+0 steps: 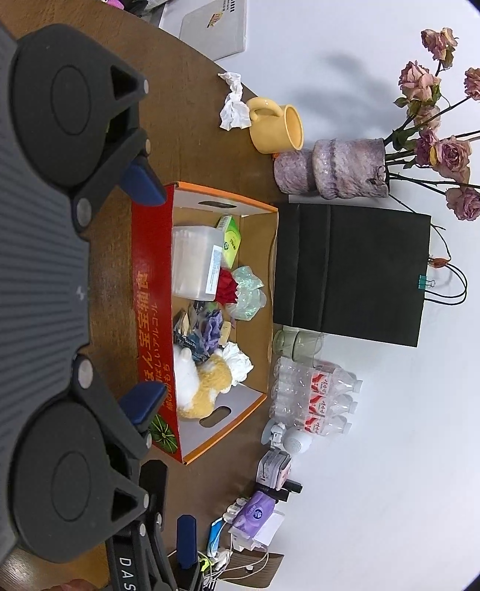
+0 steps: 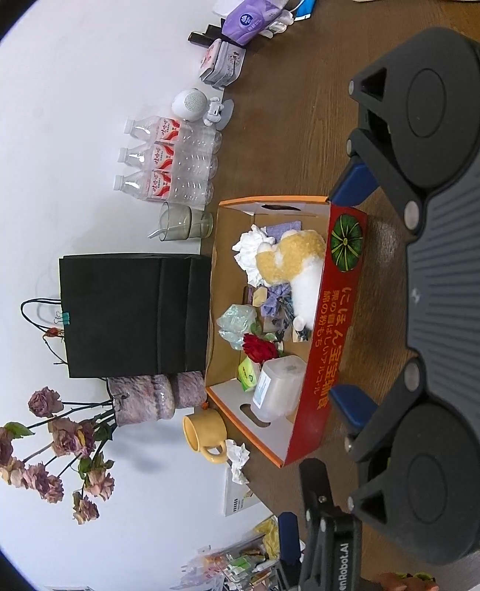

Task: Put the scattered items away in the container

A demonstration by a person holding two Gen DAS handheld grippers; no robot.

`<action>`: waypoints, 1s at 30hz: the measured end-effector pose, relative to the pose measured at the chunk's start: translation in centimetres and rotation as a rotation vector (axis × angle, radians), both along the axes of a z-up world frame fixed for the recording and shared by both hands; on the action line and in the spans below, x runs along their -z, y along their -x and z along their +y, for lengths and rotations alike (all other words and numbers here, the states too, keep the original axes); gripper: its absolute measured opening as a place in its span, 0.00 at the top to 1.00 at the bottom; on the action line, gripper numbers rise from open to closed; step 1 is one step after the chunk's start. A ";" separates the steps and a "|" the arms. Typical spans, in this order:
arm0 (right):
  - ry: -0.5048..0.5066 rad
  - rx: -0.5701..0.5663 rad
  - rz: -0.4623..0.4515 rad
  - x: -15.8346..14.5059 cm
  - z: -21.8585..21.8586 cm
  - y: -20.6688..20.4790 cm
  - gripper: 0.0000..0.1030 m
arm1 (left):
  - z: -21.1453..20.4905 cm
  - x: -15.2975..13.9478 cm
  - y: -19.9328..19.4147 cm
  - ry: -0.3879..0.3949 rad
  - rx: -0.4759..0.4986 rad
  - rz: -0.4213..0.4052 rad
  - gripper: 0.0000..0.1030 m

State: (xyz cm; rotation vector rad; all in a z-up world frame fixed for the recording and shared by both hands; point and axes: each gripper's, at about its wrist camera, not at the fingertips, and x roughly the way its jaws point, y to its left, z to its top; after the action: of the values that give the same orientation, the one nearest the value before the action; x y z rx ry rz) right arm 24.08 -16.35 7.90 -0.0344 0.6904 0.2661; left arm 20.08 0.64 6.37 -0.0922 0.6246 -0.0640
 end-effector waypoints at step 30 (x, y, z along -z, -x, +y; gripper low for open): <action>-0.009 0.025 0.032 0.6 0.3 1.0 0.00 | -1.0 0.6 1.2 0.011 0.003 0.024 0.00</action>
State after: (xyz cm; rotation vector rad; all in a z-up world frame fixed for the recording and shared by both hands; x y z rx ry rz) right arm 23.05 -16.04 7.32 -0.0135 0.7209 0.2464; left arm 18.88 -0.32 5.78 -0.1024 0.6486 -0.0693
